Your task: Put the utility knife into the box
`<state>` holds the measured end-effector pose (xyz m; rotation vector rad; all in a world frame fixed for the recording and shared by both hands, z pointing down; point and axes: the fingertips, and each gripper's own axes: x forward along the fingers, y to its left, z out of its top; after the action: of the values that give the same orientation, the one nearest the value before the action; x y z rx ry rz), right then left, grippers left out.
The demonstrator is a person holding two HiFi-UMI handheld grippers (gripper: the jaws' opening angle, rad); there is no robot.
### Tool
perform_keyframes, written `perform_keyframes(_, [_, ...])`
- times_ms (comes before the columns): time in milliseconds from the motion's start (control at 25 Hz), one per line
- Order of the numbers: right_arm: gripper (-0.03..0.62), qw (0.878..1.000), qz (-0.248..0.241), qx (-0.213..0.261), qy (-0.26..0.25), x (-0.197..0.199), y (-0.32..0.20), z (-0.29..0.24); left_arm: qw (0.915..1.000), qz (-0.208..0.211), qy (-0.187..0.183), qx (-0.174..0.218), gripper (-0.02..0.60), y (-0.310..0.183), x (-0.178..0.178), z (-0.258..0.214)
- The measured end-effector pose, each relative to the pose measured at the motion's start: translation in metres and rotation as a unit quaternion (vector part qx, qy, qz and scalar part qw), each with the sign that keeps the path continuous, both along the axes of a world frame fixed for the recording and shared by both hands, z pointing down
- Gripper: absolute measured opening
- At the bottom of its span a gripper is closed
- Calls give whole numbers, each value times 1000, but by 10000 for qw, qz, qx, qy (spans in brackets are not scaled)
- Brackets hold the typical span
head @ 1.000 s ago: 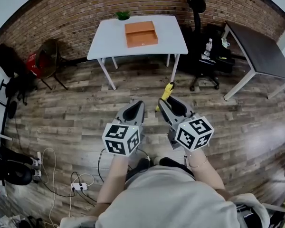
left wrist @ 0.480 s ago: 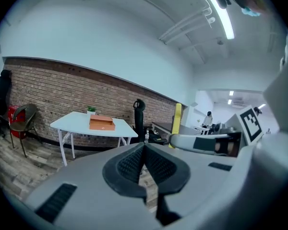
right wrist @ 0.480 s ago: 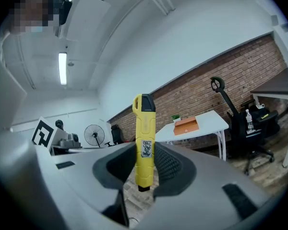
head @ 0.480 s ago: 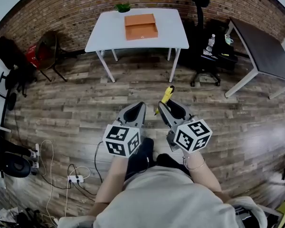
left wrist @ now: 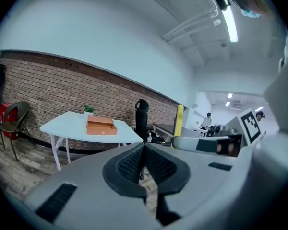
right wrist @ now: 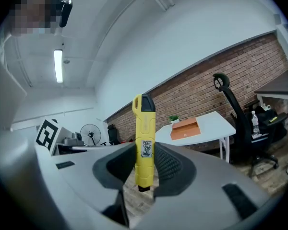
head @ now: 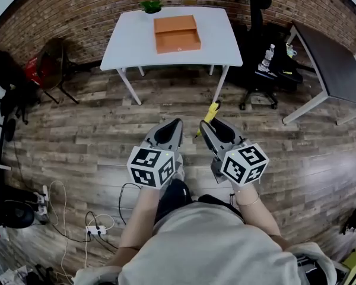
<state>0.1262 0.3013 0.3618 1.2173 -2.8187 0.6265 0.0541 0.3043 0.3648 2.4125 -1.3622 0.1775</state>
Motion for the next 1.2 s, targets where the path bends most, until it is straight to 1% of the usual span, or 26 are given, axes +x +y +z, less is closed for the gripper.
perform_keyframes(120, [112,10000,-2,32,80,-18,-44,-3,9999,143,-74,55,6,-50,-22,-7])
perform_keyframes(200, [112,9999,44,60,96,-30,-75,-8,9997,218,-49,121,6,-82,-36,-16])
perform_keyframes(280, [112,9999,66,109,109,-41,-105,-15,9997,229,11,124,6,-111,-48,-20])
perform_keyframes(480, [112,9995,162,267,95,-67,-169,-26,9994,261,-110,180,6,-169,-69,-20])
perform_keyframes(640, [112,9993,248,267,104,-84,-204,-26,9988,387,-229,171,6,-203,-83,-16])
perform_keyframes(880, [112,9993,341,63,161,-92,-241,-11,9986,528,-47,35,6,-240,-91,-8])
perform_keyframes(1040, [112,9992,368,-32,170,-93,-266,-2,9986,521,34,-24,6,-265,-95,-2])
perform_keyframes(1200, [112,9993,336,-52,138,-97,-299,2,9988,471,-11,-106,6,-290,-100,6])
